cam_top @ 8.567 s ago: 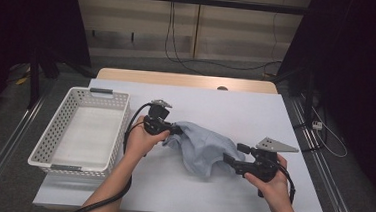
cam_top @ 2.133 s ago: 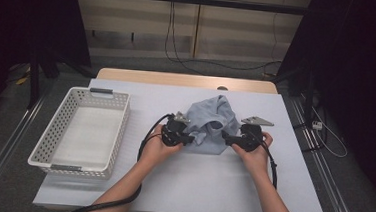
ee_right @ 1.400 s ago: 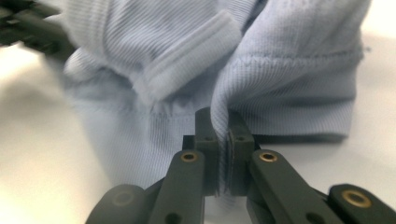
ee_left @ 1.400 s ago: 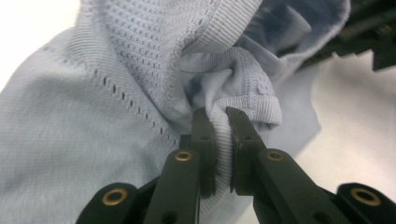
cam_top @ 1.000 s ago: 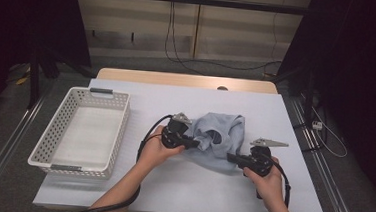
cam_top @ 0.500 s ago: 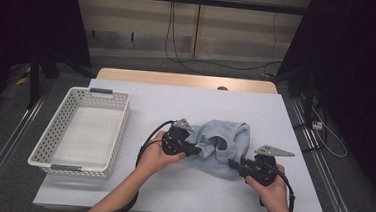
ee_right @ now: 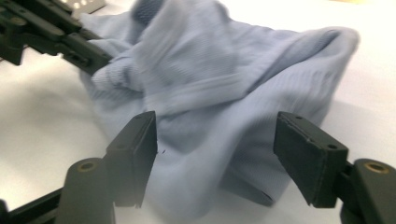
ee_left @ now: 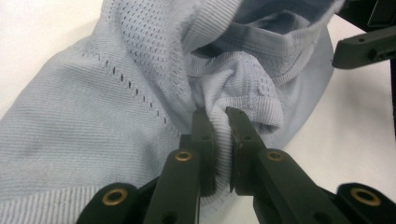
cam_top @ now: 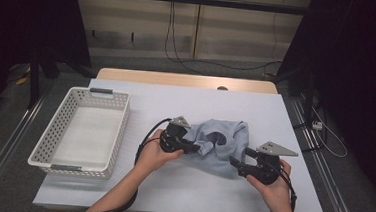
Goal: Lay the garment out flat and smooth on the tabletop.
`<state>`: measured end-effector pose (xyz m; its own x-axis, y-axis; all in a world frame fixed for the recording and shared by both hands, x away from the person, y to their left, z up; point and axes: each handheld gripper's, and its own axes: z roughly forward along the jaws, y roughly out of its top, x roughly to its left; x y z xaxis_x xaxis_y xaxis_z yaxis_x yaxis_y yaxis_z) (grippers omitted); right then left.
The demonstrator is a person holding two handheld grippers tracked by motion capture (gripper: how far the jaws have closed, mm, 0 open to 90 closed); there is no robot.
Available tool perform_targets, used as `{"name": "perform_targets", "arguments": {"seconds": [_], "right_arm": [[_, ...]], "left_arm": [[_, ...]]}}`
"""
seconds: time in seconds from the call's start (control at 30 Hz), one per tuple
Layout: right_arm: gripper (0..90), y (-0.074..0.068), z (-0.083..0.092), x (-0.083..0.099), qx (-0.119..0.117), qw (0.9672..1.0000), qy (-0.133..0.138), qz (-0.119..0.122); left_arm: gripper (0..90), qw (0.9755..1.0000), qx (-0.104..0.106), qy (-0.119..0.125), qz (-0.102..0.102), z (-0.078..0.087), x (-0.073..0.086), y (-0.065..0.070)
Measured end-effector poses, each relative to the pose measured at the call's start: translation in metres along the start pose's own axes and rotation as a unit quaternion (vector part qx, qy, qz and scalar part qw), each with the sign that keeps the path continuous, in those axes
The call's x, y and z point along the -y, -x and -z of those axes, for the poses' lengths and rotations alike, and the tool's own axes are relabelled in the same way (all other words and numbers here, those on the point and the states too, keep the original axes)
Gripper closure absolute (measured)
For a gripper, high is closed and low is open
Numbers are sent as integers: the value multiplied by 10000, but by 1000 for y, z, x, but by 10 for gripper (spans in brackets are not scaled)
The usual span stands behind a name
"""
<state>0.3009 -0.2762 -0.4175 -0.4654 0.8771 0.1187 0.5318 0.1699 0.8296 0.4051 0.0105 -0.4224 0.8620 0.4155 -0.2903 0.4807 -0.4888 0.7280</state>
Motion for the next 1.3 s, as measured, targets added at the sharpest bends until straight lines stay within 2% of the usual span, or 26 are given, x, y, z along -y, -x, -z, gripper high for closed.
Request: {"name": "perform_targets", "arguments": {"seconds": [0.17,0.3,0.37,0.43,0.5,0.6,0.63,0.67,0.73,0.83,0.87,0.9,1.03,1.1,1.17,1.3], "right_arm": [[297,3,9,-2,58,9998,209,-24],[363,-11,6,-7,-158,9991,274,297],[351,-19,-1,-8,-183,9985,285,433],[314,-25,-11,-9,-107,9979,194,606],[322,-27,-21,-10,47,9970,138,757],[458,-23,-30,-12,119,9973,237,688],[621,-21,-32,-13,86,9974,277,666],[760,-18,-33,-14,-105,9975,269,641],[828,-14,-33,-15,-181,9976,325,576],[843,-9,-29,-16,-287,9978,400,455],[844,-8,-27,-16,-345,9976,434,411],[846,-7,-25,-17,-416,9974,471,347],[847,-9,-22,-20,-435,9971,499,369],[847,-10,-22,-21,-446,9970,490,394],[847,-11,-22,-22,-455,9970,481,394],[847,-11,-22,-23,-444,9973,482,338]], "left_arm": [[830,10000,1,6,34,0,0,-2],[830,10000,-9,-2,24,-1,-1,-1],[830,10000,14,1,33,0,-1,-1],[830,10000,12,-1,28,0,-1,-2],[830,10000,24,21,47,0,0,-2],[828,10000,37,43,50,2,0,-3],[827,10000,41,65,51,3,0,-3],[827,9999,45,90,72,4,0,-4],[822,9999,48,135,75,8,0,-5],[805,9997,101,213,61,13,0,-6],[783,9995,121,304,26,15,-1,-6],[716,9993,82,357,-8,16,-1,-6],[540,9986,239,470,-84,19,-5,0],[473,9986,234,433,-190,16,-6,6],[366,9986,234,371,-296,13,-7,11],[324,9984,230,170,-486,2,-4,22]]}}
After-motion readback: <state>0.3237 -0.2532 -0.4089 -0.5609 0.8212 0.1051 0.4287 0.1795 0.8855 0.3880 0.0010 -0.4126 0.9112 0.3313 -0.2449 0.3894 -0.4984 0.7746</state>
